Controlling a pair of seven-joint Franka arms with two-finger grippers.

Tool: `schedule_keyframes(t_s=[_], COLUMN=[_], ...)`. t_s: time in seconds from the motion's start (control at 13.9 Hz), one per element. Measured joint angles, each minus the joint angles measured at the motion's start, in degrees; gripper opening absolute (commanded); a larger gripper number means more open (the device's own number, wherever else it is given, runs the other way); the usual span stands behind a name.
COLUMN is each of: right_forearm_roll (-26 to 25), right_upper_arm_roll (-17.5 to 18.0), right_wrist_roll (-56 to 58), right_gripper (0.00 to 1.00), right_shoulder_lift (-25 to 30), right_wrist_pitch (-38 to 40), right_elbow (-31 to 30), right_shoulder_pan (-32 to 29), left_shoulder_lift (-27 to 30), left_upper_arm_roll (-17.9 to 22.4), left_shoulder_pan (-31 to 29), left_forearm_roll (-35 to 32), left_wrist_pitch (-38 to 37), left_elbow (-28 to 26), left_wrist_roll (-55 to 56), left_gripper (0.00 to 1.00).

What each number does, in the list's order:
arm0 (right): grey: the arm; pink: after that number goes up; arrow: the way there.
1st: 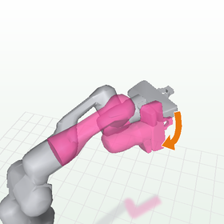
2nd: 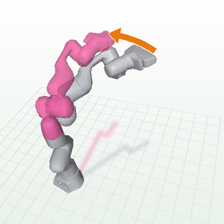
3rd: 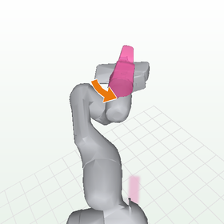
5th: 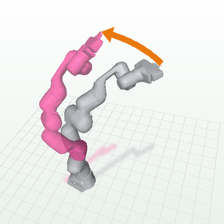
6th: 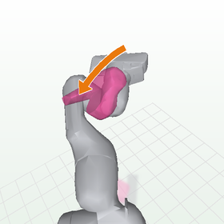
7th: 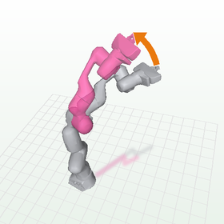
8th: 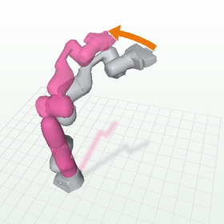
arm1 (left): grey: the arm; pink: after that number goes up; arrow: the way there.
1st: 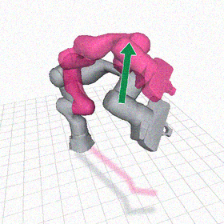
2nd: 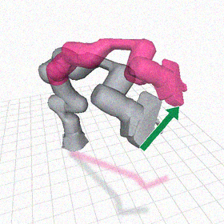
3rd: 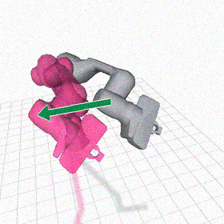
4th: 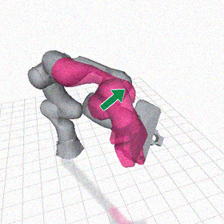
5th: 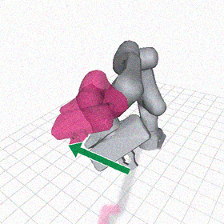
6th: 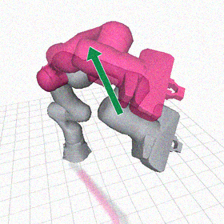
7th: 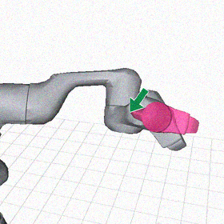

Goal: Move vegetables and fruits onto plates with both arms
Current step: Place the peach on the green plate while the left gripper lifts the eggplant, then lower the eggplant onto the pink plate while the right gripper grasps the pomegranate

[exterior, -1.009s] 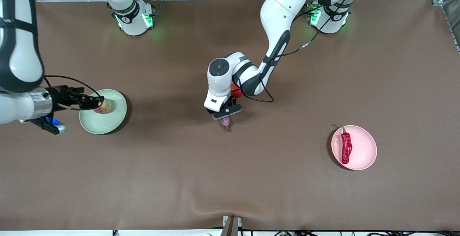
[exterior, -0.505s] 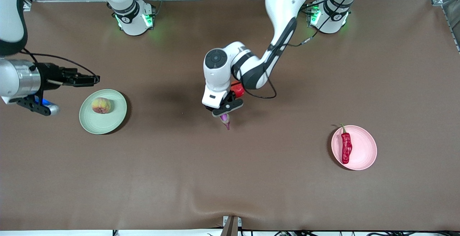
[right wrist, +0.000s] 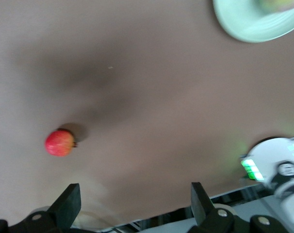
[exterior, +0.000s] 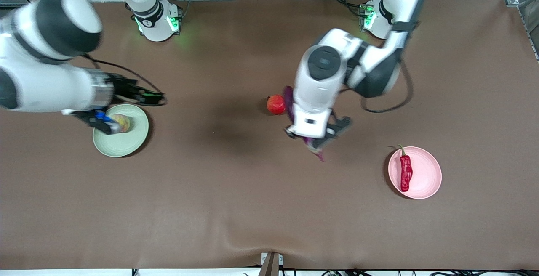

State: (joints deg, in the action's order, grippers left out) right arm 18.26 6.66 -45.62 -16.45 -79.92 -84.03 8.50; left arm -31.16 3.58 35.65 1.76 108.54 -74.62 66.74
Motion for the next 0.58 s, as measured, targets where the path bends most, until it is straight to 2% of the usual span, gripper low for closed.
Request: schedule_keyframes(t_s=[0.36,0.58], right_forearm_roll=[2.53,3.15], right_upper_arm_roll=[0.26,0.24], right_wrist_roll=[-22.25,-28.13], right_gripper=[1.0,1.0], right_shoulder_lift=[-5.2,-8.67], right_wrist_pitch=[-13.14,-18.37], right_elbow=[-1.27,-1.33], right_shoulder_pan=[10.96,15.55], left_shoulder_lift=[0.57,2.88], left_upper_arm_roll=[0.01,0.04], left_shoulder_pan=[-12.25,-18.01], left_forearm_roll=[0.27,-0.25], left_wrist_pitch=[-1.58,-1.67], left_elbow=[-1.51,-5.26], left_wrist_roll=[-18.06,-28.62], left_gripper=[0.0,0.0])
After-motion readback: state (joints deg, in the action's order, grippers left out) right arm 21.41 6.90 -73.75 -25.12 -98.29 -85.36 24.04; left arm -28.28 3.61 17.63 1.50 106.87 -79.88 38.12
